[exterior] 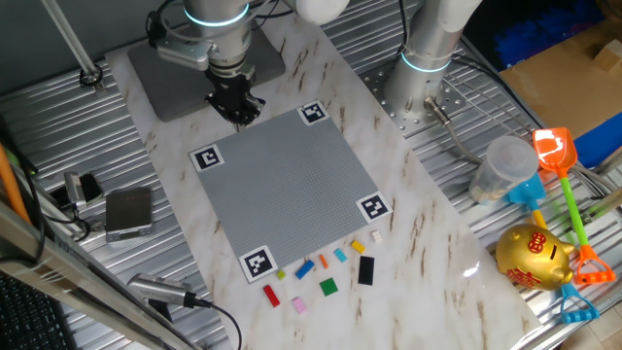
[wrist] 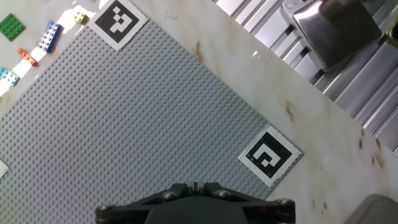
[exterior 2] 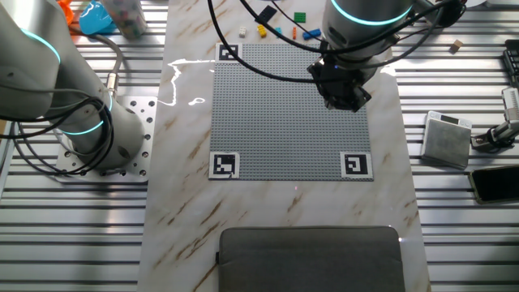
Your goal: Build with small Lego blocks
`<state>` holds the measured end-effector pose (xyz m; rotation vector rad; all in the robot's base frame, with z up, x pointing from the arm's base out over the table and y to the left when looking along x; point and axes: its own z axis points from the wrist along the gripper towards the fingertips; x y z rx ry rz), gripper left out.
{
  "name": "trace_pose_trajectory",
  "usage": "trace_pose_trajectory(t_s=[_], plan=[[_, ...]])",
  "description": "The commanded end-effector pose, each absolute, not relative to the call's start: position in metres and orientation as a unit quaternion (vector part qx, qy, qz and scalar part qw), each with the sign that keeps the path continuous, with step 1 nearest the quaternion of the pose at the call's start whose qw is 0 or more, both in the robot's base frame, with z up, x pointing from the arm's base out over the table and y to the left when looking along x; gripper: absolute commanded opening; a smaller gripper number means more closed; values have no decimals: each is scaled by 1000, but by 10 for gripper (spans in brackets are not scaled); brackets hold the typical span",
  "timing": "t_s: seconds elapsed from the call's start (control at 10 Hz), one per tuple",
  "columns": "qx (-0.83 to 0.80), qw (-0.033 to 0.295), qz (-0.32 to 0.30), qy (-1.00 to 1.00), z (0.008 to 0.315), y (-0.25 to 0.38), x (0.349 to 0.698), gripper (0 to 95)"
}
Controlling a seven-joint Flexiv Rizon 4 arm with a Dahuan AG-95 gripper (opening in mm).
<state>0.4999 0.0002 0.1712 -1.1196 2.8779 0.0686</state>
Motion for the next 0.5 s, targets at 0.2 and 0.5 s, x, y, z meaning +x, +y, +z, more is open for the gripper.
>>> trace_pose_trajectory(t_s=[0.2,0.5], plan=[[-360,20,15,933,171,2,498,0],[-336,20,17,942,169,32,499,0]])
